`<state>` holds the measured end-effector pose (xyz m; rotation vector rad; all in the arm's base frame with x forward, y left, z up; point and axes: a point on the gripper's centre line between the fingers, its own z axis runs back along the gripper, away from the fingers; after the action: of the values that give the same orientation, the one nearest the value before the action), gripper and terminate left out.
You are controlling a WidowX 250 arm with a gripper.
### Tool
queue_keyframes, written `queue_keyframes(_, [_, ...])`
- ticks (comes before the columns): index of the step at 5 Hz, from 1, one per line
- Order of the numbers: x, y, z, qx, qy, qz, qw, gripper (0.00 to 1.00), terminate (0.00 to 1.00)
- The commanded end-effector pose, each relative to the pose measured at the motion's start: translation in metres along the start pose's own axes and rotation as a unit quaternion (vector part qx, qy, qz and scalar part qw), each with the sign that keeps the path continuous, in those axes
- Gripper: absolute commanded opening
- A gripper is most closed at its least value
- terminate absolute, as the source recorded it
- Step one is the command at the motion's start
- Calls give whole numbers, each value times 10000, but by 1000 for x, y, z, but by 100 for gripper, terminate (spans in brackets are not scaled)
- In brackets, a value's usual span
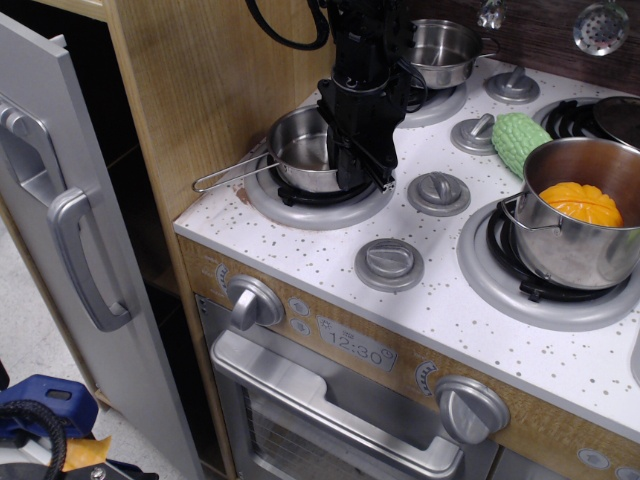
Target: Pick up pan from stove
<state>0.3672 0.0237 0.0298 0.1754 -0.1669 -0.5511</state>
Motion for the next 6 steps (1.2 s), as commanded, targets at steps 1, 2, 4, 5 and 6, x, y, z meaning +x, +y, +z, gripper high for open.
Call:
queue_keyframes(1, [9,2,23,401,-265,-101,9988,0,0])
queue_keyframes(2, [9,-2,33,532,-238,-156,9982,0,0])
queue_keyframes(4, [5,5,49,785,-324,-341,9958,0,0])
queue_keyframes(5, [6,14,59,805,-285,-461,9953,0,0])
queue_keyframes(6, [7,21,68,756,-276,-595,9950,0,0])
